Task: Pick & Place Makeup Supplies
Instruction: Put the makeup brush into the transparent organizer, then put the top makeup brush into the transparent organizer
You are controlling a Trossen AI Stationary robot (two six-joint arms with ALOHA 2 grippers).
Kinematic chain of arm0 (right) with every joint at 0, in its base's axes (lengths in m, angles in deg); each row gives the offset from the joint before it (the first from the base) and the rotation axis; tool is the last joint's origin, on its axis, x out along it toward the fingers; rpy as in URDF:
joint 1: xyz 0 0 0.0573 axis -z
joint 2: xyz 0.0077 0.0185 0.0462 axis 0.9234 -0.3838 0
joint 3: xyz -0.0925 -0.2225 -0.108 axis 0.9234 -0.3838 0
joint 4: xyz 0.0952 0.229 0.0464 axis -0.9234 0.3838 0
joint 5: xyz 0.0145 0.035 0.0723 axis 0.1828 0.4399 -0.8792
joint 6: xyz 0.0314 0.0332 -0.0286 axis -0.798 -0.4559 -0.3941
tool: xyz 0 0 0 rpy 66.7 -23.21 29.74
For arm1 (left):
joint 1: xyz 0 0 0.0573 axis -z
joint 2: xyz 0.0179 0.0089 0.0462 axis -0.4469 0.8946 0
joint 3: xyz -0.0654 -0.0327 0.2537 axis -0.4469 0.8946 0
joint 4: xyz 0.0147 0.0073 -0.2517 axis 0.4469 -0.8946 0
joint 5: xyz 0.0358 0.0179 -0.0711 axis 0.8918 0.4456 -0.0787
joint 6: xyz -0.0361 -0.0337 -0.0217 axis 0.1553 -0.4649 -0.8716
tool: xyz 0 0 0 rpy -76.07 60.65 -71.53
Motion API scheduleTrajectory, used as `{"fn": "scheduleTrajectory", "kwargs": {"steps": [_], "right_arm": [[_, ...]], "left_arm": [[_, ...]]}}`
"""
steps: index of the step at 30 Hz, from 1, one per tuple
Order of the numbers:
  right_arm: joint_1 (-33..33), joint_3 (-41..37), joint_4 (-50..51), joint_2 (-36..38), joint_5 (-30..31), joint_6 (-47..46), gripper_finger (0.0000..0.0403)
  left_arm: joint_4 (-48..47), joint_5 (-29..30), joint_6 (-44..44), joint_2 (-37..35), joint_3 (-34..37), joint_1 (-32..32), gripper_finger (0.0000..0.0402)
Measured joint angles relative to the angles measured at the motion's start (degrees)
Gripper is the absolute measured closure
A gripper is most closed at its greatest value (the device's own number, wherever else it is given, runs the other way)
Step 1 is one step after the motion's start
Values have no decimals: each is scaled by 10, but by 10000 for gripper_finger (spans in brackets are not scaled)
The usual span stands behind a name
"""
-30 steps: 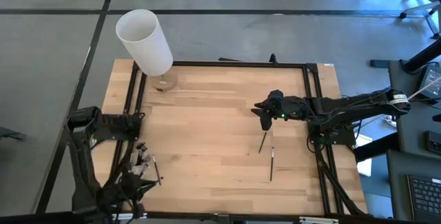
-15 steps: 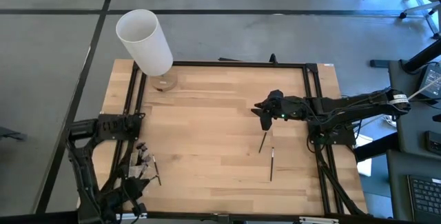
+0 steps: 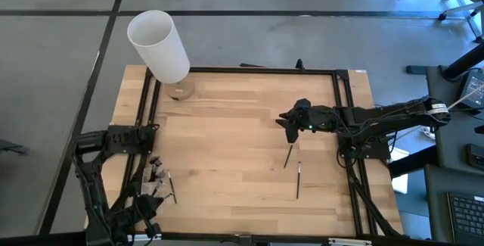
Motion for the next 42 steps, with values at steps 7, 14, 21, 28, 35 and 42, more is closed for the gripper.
{"fn": "scheduleTrajectory", "kwargs": {"steps": [7,14,21,28,35,42], "right_arm": [[0,0,0,0,0,-1,240],[-5,0,0,0,0,-2,240],[-10,0,0,0,0,-9,240],[-10,0,0,0,-1,-17,240],[-9,0,102,0,4,-103,240],[-9,0,247,0,-25,-232,240]], "left_arm": [[1,-50,-21,0,0,0,338],[-3,-66,-21,-5,0,-4,292],[-56,-81,-20,-46,-18,-49,271],[-62,-50,21,-111,-31,-148,270],[-40,-71,139,-134,-31,-255,270],[84,76,313,-115,-31,-378,270]]}}
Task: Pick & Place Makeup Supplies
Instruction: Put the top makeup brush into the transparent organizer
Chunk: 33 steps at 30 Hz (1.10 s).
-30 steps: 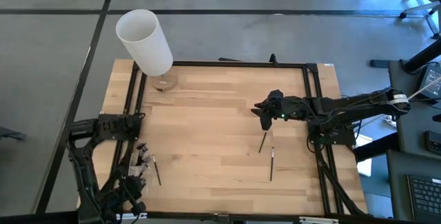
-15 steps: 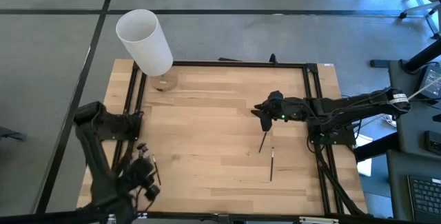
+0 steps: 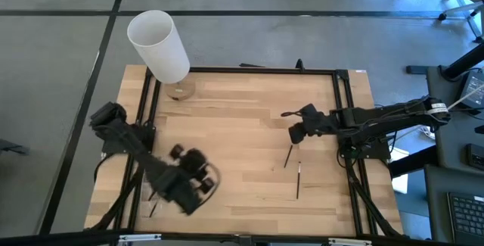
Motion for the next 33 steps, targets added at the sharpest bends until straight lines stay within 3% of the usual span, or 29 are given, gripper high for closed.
{"fn": "scheduleTrajectory", "kwargs": {"steps": [5,9,14,20,24,30,33], "right_arm": [[0,4,37,0,-16,-12,240],[0,24,77,0,2,12,240],[0,46,127,0,44,16,240],[0,40,130,-7,45,-58,240],[0,34,129,-53,48,-130,240],[26,42,139,-158,-101,-127,240],[26,49,140,-196,-138,-121,240]], "left_arm": [[182,15,187,34,0,-90,279],[302,-51,312,69,0,-150,286],[379,-111,379,113,0,-198,288],[356,-106,376,166,0,-210,288],[341,-105,371,183,0,-210,288],[261,-75,340,179,0,-201,288],[225,-53,309,179,0,-194,288]]}}
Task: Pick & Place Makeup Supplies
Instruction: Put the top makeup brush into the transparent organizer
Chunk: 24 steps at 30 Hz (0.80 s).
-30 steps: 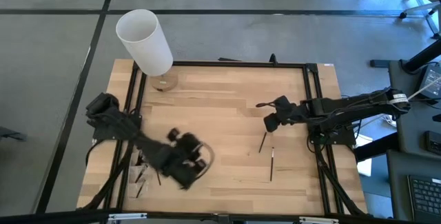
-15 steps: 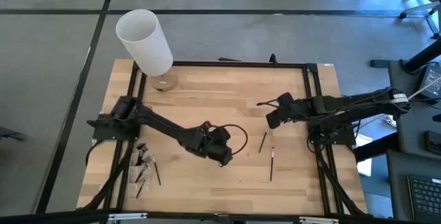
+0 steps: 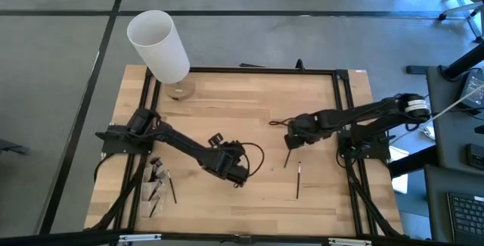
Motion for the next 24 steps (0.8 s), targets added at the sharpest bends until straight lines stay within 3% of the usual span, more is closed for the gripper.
{"fn": "scheduleTrajectory", "kwargs": {"steps": [10,16,24], "right_arm": [[0,14,-35,-42,-23,-10,240],[-1,14,-40,-43,-34,-78,240],[-11,14,-73,-60,2,-130,240]], "left_arm": [[-8,3,-12,-1,27,23,288],[-3,9,-11,-1,28,10,288],[-3,6,-1,-1,28,10,288]]}}
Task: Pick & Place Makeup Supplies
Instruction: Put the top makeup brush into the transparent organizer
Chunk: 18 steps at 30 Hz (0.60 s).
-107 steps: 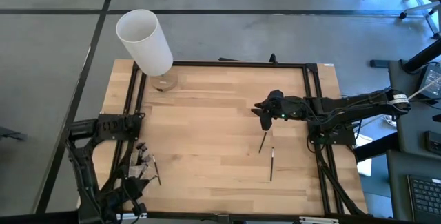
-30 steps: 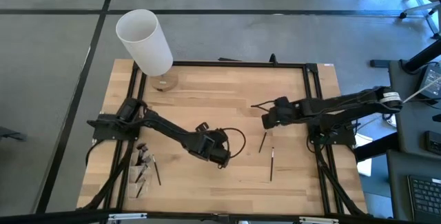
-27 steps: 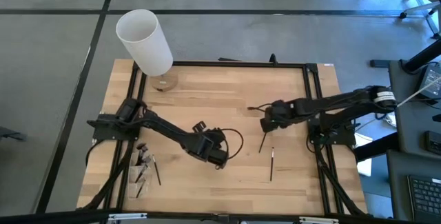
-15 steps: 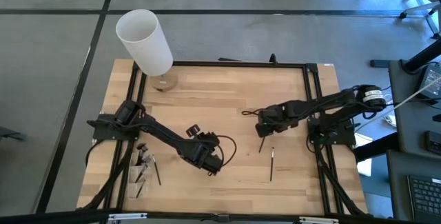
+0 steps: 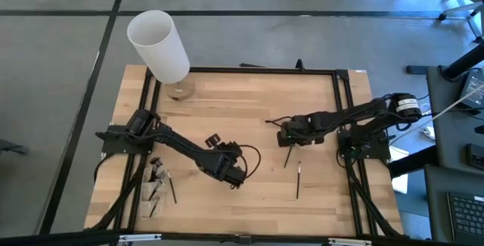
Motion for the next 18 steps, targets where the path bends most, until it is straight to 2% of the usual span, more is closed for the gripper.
{"fn": "scheduleTrajectory", "kwargs": {"steps": [10,13,18], "right_arm": [[-13,2,-16,-92,-3,-29,245],[-14,7,-9,-106,-6,-26,267],[-14,20,7,-114,-4,0,327]], "left_arm": [[-28,12,-10,0,0,27,288],[-36,14,-10,0,0,32,288],[-37,20,-12,0,0,33,288]]}}
